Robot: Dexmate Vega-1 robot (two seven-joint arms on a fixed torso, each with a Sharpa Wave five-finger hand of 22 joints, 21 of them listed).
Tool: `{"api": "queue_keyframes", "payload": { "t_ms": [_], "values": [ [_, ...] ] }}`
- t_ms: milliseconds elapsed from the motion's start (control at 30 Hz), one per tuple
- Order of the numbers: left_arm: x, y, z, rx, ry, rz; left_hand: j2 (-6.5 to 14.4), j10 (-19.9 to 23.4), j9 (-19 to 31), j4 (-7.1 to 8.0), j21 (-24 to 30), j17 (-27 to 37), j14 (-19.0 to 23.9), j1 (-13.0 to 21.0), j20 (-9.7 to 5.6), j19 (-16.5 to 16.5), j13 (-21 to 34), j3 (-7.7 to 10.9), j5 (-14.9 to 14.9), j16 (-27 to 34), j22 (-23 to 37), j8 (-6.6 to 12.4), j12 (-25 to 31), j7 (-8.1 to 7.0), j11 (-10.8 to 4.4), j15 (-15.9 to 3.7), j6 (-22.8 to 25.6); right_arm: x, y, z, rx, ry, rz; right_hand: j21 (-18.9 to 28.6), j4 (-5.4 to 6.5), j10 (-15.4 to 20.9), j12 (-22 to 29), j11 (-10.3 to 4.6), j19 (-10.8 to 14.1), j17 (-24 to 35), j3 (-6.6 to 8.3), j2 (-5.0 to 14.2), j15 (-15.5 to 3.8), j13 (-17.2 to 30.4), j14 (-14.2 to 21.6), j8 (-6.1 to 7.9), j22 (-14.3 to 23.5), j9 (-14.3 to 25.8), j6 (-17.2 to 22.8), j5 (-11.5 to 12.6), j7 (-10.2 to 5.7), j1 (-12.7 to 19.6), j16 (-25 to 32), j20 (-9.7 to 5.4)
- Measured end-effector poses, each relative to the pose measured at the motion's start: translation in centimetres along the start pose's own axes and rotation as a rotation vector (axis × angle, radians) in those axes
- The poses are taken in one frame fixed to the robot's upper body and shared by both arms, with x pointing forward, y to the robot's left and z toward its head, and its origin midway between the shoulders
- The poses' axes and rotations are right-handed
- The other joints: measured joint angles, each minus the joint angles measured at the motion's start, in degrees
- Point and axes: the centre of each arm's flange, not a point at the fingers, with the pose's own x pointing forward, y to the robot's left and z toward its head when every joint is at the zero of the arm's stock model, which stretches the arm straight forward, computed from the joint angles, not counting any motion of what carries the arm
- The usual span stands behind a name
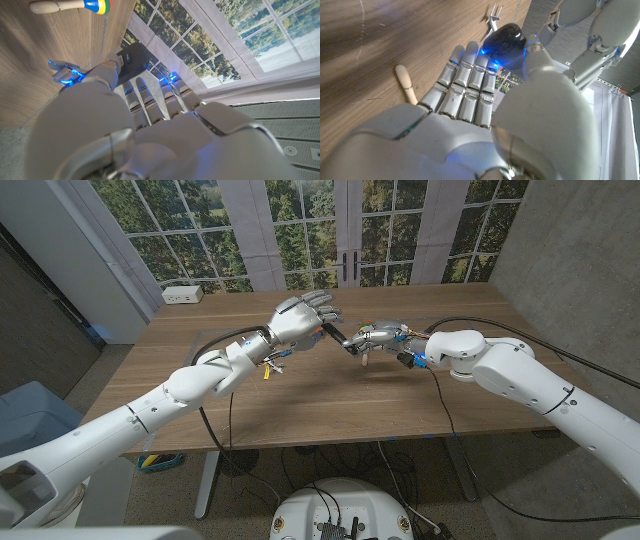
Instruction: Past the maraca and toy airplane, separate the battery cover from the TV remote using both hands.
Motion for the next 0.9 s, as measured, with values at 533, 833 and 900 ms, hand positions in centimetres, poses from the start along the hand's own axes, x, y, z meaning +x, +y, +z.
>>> {"api": "queue_keyframes", "payload": {
  "t_ms": [533, 833, 900],
  "values": [
    [-0.06, -0.16, 0.04, 0.016, -0.007, 0.027, 2.82, 11.20, 0.31, -0.30, 0.26, 2.19, 6.70, 4.29, -0.61, 2.04, 2.70, -3.94, -0.01, 2.85, -0.01, 1.16, 3.27, 0.52, -0.12, -0.29, 9.15, 0.31, -0.05, 0.02, 0.003, 0.000, 0.002, 0.77, -0.08, 0.00, -0.28, 0.00, -0.42, 0.80, -0.08, 0.00, 0.00, 0.03, 0.00, -0.02, -0.28, 0.02, 0.00, -0.06, 0.00, 0.00, -0.64, -0.04],
    [-0.18, -0.27, 0.01, 0.030, -0.005, 0.053, 2.47, 16.27, 1.00, -0.08, 1.38, 6.05, 12.18, 7.53, -1.54, 4.24, 7.49, -6.44, -0.06, 6.58, 0.42, 3.85, 6.59, 0.85, 0.11, -0.59, 13.33, 0.50, -0.09, 0.00, 0.004, 0.001, 0.003, 1.38, -0.15, 0.00, -0.33, 0.00, -0.60, 1.23, -0.15, 0.00, -0.32, 0.08, 0.32, -0.04, -0.27, 0.01, 0.00, -0.23, 0.00, 0.00, -0.85, 0.19],
    [-0.20, -0.26, 0.00, 0.035, -0.005, 0.063, 2.48, 17.63, 1.04, -0.17, 2.14, 7.74, 14.08, 9.23, -1.61, 5.25, 7.49, -6.97, -0.24, 8.05, 0.74, 4.84, 7.40, 1.29, 0.61, -0.70, 14.58, 0.55, -0.09, -0.04, 0.006, 0.001, 0.003, 1.60, -0.15, 0.00, -0.49, 0.00, -0.59, 1.32, -0.15, 0.00, -0.32, 0.15, 0.32, -0.05, -0.27, 0.01, 0.00, -0.24, -0.01, 0.00, -0.85, 0.19]
  ]
}}
